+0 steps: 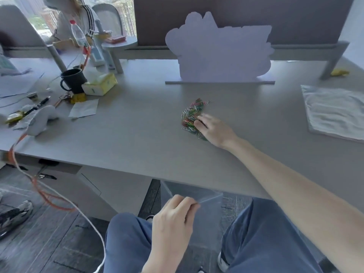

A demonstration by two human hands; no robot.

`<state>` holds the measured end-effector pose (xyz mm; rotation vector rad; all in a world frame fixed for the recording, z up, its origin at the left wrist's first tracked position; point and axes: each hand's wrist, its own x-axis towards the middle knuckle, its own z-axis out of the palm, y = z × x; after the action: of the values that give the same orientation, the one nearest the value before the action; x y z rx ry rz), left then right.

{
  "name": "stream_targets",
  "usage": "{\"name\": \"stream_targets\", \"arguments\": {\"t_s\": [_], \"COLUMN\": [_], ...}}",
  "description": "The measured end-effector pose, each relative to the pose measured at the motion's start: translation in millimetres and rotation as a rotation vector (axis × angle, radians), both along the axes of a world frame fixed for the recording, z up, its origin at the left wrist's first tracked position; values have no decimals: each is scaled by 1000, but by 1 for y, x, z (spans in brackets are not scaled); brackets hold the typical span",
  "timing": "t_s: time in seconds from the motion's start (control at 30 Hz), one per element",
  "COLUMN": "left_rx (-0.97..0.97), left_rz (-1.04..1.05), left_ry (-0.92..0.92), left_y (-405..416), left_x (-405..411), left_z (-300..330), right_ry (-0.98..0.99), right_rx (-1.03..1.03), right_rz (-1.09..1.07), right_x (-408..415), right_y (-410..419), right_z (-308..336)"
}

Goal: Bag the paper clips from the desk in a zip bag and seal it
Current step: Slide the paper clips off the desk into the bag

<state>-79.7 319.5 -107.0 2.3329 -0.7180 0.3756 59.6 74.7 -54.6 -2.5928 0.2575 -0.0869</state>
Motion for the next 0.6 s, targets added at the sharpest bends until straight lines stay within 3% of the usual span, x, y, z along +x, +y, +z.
{"name": "stream_targets", "arguments": {"t_s": [0.27, 0.43, 0.6], "left_rx": [-39, -57, -79], "left_rz": [52, 115, 92], "left_ry": [113, 156, 147], "left_y": [0, 6, 9], "left_x": [-10, -9, -6], "left_z": [6, 8, 8], "right_ry": [-6, -94, -86], "right_rx": [-32, 366, 55], "right_rz": [92, -30, -206], "right_x": [-62, -85, -110], "right_y": [75, 72, 42], "right_z": [6, 28, 39]}}
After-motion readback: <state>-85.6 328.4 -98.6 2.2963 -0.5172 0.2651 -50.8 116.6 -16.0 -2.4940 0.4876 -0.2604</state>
